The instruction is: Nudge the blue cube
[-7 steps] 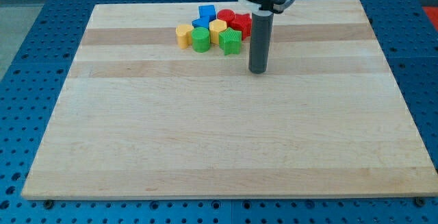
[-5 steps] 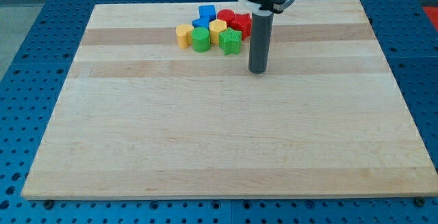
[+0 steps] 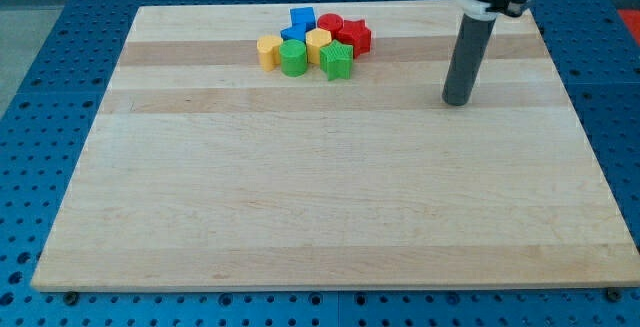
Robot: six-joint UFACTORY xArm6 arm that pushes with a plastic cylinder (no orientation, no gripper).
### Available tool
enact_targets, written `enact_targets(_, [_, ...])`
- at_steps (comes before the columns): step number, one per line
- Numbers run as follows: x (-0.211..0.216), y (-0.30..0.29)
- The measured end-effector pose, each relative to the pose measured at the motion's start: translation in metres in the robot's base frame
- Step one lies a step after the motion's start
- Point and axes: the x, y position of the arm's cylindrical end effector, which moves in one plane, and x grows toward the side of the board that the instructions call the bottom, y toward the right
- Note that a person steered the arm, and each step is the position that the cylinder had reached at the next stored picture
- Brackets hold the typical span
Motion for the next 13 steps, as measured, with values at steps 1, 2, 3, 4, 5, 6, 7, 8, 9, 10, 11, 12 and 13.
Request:
enact_targets(1, [-0.009,-0.005])
enact_targets(2, [-0.042,-0.022])
enact_targets(3, [-0.044,-0.032])
enact_targets(4, [-0.044,-0.047])
enact_targets(5, [-0.045,-0.067])
enact_targets(6, [-0.093,-0.059])
enact_targets(7, [-0.097,-0.050])
enact_targets(8, [-0.135,-0.048])
enact_targets(9, [-0.192,-0.077])
enact_targets(10, [-0.200,-0.100])
enact_targets(11, [-0.198,-0.119])
enact_targets(12, [-0.189,-0.141])
enact_targets(13, [-0.179,-0.164])
